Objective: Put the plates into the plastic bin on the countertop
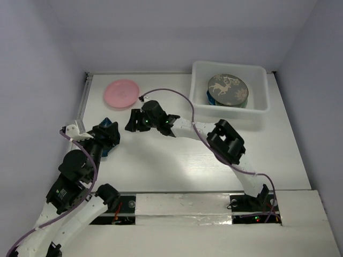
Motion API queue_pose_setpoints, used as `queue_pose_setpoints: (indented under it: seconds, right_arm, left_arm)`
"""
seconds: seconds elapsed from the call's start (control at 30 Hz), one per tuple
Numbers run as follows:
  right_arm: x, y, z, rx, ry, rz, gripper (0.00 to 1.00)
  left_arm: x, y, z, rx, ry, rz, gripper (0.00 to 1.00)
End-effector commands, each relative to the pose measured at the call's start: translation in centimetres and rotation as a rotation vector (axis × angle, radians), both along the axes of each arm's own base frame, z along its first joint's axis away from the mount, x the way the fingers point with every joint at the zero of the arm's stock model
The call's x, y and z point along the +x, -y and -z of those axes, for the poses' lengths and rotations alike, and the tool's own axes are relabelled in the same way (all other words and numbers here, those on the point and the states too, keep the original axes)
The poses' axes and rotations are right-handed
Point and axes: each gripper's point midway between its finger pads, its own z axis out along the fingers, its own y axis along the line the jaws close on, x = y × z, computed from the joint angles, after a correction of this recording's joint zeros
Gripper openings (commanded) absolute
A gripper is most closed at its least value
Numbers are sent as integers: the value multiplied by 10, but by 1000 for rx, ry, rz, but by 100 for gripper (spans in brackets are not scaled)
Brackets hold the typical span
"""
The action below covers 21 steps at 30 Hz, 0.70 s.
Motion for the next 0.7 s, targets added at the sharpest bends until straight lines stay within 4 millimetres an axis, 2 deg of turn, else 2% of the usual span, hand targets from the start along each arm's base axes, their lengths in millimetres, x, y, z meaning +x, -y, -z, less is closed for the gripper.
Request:
queue_pose_setpoints:
  seconds: [0.0, 0.03, 0.07, 0.1, 0.13, 0.17, 0.2, 0.23, 0.3, 0.37, 0.4, 0.47, 0.5, 0.57, 0.6, 0.67]
  right_arm:
    - [1, -27, -15, 23, -3, -50, 62]
    - [-1, -25, 5, -14, -28, -55, 62]
    - [4, -33, -7, 6, -11, -60, 62]
    - [5, -35, -1, -9, -23, -64, 62]
    - [4, -36, 18, -39, -50, -70, 62]
    - [6, -41, 23, -42, -62, -75, 61]
    - [8, -44, 12, -23, -47, -75, 61]
    - [6, -45, 29, -50, -75, -86, 61]
    - [3, -54, 28, -41, -78, -101, 61]
    - [0, -57, 45, -53, -111, -121, 60]
    - [-5, -64, 42, -41, -109, -137, 59]
    - [-8, -67, 47, -37, -128, -158, 58]
    - [-9, -68, 57, -41, -141, -164, 58]
    - [-15, -77, 52, -26, -136, -193, 57]
    - [-22, -81, 61, -36, -143, -205, 57]
    - [-24, -84, 61, -25, -152, -217, 57]
  left_arm:
    - [-2, 0, -8, 5, 45, 15, 61]
    - [-2, 0, -7, 9, 43, 15, 62]
    - [-1, 3, -6, 14, 42, 28, 61]
    - [-1, 4, -6, 15, 41, 33, 61]
    - [-1, 4, -6, 15, 41, 35, 62]
    - [-1, 6, -5, 16, 43, 45, 62]
    - [-1, 7, -6, 16, 45, 47, 62]
    - [-2, 7, -6, 14, 46, 50, 62]
    - [-4, 5, -7, 7, 55, 46, 62]
    - [-5, 3, -8, 4, 61, 45, 62]
    - [-6, 3, -8, 2, 62, 45, 62]
    - [-7, 1, -8, -1, 66, 40, 63]
    - [-7, 1, -8, -1, 66, 39, 63]
    - [-7, 0, -7, -4, 64, 34, 63]
    - [-7, -1, -8, -5, 65, 33, 63]
    - [-7, -1, -7, -3, 61, 33, 63]
